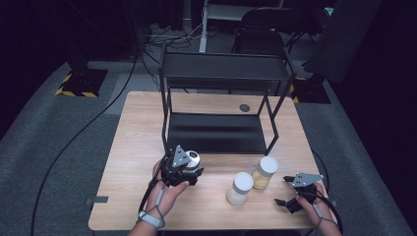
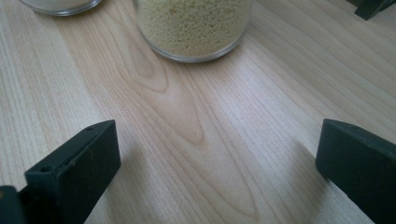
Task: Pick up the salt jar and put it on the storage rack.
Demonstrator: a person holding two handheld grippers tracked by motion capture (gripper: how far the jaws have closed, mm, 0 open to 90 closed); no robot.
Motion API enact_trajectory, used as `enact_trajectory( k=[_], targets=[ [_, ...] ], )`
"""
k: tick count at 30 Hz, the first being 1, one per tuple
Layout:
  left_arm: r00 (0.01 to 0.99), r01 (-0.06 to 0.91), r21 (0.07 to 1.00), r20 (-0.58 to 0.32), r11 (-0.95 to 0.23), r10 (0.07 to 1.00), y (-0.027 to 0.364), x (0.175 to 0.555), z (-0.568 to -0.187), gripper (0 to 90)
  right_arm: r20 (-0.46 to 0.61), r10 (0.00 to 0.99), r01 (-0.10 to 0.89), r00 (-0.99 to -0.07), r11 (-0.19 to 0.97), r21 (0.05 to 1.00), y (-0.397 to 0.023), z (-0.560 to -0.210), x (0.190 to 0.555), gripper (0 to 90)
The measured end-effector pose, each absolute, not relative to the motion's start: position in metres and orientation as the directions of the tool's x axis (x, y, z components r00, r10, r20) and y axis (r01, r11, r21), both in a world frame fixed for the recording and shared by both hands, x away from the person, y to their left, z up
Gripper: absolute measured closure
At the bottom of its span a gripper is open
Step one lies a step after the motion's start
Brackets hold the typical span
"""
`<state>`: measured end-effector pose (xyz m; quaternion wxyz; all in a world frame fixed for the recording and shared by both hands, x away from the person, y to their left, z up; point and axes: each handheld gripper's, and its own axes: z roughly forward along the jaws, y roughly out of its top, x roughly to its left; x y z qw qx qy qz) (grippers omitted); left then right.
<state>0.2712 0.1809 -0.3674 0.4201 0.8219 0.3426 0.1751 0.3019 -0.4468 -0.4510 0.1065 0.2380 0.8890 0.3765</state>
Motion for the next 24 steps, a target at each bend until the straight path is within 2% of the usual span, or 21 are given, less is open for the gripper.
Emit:
enact_trajectory(
  k=[20,24],
  targets=[
    [0.701,0.398,0.814,0.029,-0.424,0.712,0.184,0.320,-0.341,30.5,-0.010,0.503,0.343,-0.864,0.603,0.720,-0.447,-0.451,0.302,0.0],
    [0.698,0.403,0.819,0.013,-0.408,0.716,0.186,0.333,-0.339,30.6,-0.011,0.504,0.344,-0.864,0.605,0.718,-0.447,-0.451,0.302,0.0]
  ],
)
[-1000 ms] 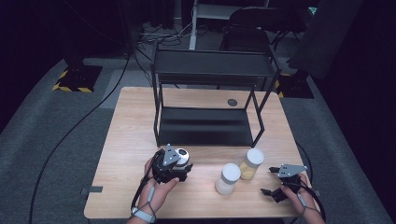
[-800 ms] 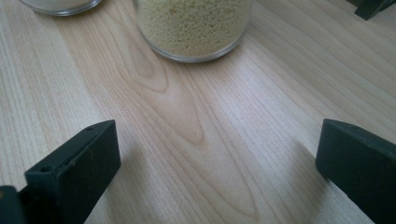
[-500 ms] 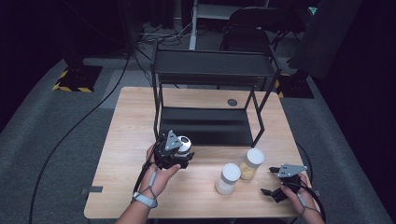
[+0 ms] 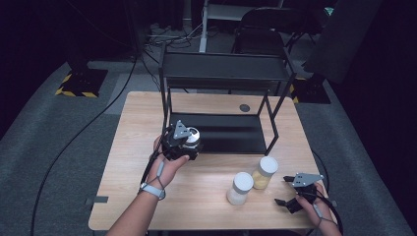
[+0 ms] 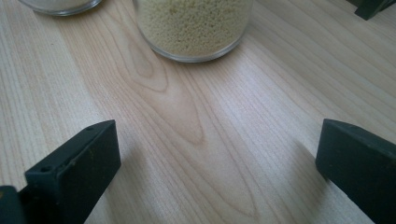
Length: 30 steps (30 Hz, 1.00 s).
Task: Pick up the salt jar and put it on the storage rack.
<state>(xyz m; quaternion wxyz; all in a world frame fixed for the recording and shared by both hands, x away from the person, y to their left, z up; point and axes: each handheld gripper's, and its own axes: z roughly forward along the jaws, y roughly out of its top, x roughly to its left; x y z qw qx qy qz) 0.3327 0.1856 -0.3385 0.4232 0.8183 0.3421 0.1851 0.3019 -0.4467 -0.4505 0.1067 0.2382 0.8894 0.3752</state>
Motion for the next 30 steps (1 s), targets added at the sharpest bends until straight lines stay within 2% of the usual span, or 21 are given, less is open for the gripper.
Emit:
enact_trajectory(
  k=[12,30],
  targets=[
    [0.698,0.388,0.823,0.032,-0.415,0.715,0.181,0.360,-0.336,30.5,-0.011,0.504,0.344,-0.864,0.605,0.718,-0.447,-0.451,0.302,0.0],
    [0.690,0.417,0.809,0.014,-0.413,0.724,0.176,0.404,-0.369,30.5,-0.011,0.504,0.344,-0.864,0.605,0.719,-0.447,-0.451,0.302,0.0]
  ],
)
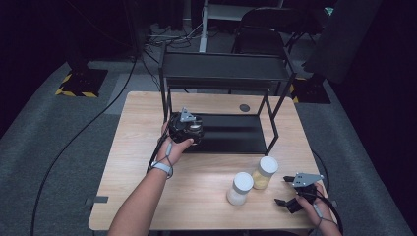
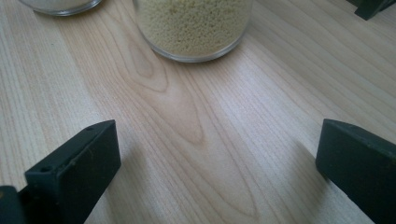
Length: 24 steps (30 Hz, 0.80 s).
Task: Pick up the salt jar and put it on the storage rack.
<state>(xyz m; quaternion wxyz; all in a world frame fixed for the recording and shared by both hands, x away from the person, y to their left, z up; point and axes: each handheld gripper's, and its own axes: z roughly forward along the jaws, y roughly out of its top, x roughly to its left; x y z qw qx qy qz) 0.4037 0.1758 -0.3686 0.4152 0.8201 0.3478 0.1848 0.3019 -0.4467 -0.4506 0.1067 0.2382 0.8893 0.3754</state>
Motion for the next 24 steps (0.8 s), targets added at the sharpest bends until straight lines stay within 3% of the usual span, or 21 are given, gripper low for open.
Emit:
enact_trajectory(
  k=[24],
  targets=[
    [0.666,0.466,0.783,-0.004,-0.412,0.746,0.164,0.428,-0.393,30.5,-0.011,0.504,0.343,-0.864,0.605,0.719,-0.447,-0.451,0.302,0.0]
  ],
)
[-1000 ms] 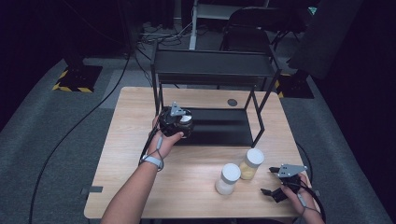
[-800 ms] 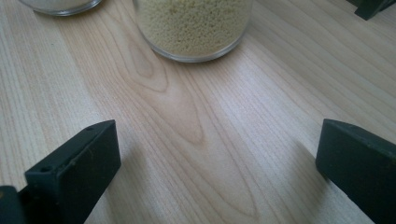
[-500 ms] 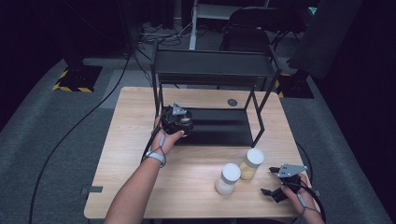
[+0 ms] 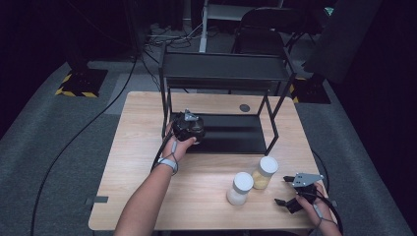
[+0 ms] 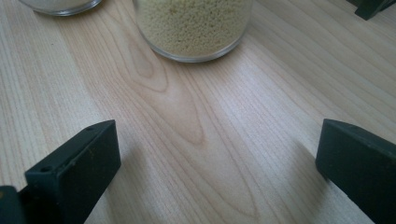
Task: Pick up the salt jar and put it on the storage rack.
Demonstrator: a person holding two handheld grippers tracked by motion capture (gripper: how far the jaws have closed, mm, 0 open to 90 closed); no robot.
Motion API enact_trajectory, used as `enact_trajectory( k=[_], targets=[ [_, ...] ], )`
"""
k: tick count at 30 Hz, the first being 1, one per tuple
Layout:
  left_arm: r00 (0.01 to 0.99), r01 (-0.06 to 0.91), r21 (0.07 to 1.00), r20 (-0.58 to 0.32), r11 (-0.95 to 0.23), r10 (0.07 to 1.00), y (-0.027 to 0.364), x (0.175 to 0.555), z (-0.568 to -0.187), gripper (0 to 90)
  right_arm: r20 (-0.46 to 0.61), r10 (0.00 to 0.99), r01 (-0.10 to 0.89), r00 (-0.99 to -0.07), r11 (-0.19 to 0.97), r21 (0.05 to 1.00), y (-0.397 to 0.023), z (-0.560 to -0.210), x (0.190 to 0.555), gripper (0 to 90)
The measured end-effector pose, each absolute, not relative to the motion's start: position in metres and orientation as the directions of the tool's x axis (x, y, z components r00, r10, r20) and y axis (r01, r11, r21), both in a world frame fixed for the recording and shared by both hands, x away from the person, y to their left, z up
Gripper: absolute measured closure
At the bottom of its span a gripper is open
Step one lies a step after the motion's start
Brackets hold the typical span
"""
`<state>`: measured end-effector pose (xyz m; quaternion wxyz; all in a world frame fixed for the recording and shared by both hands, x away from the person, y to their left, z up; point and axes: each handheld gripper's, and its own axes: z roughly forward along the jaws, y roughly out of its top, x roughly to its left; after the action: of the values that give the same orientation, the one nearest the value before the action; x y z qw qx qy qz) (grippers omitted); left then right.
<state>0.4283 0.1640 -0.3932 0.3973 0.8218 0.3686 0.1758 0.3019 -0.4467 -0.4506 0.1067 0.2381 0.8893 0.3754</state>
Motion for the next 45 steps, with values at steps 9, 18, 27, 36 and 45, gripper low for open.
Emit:
enact_trajectory(
  k=[9,18,27,36,45],
  targets=[
    [0.656,0.483,0.771,-0.003,-0.416,0.755,0.160,0.434,-0.404,30.5,-0.011,0.504,0.344,-0.864,0.605,0.719,-0.447,-0.451,0.302,0.0],
    [0.651,0.490,0.775,-0.021,-0.399,0.758,0.163,0.437,-0.413,30.5,-0.011,0.504,0.344,-0.864,0.605,0.718,-0.447,-0.451,0.302,0.0],
    [0.639,0.496,0.780,-0.029,-0.383,0.769,0.162,0.434,-0.411,25.4,-0.011,0.504,0.343,-0.864,0.605,0.719,-0.447,-0.451,0.302,0.0],
    [0.620,0.479,0.801,-0.018,-0.360,0.785,0.162,0.421,-0.392,12.6,-0.011,0.504,0.343,-0.864,0.605,0.719,-0.447,-0.451,0.302,0.0],
    [0.639,0.444,0.808,0.017,-0.387,0.769,0.166,0.396,-0.362,12.6,-0.011,0.503,0.343,-0.864,0.605,0.719,-0.447,-0.451,0.302,0.0]
  ],
)
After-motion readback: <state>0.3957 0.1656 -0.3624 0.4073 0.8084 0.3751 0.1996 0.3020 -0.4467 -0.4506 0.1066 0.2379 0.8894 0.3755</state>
